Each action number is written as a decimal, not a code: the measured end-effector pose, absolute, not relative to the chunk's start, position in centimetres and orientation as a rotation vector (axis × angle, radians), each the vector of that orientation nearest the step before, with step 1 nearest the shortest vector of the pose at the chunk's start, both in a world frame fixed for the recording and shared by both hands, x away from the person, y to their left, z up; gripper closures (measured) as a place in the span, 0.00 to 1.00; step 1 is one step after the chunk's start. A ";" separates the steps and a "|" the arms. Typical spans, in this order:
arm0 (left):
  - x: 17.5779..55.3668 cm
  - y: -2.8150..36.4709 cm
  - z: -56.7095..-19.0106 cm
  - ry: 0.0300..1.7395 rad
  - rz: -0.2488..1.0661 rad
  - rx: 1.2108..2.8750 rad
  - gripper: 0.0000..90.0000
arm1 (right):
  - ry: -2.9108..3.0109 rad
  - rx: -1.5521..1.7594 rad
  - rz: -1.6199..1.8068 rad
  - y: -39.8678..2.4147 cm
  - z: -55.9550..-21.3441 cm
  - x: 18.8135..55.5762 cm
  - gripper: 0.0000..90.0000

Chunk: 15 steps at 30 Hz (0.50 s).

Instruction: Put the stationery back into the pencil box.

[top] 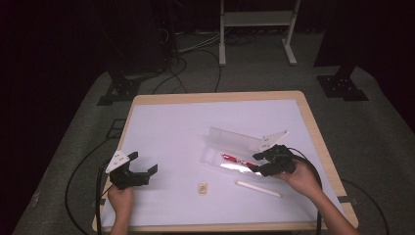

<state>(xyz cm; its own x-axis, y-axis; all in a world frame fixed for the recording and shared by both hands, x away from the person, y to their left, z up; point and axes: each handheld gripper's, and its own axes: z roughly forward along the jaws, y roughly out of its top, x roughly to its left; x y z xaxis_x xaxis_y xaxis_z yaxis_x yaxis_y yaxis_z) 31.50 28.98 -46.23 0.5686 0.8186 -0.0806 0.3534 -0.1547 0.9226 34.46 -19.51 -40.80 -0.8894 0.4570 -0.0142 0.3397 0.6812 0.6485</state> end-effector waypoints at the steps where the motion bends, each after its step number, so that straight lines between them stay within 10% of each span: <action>1: 31.5 29.0 -46.2 0.973 0.552 1.745 0.00 | 2.716 0.649 1.000 -19.5 -40.8 34.4 0.56; 15: 31.5 29.1 -46.2 0.969 0.551 1.743 0.00 | 2.722 0.658 1.017 -20.2 -41.3 33.0 0.56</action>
<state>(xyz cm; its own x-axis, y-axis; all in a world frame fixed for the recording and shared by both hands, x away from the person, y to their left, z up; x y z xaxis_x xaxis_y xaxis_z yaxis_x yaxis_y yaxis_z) 31.47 29.10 -46.21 0.5710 0.8170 -0.0799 0.3490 -0.1535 0.9245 32.96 -20.16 -41.34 -0.8901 0.4559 0.0025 0.3459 0.6716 0.6552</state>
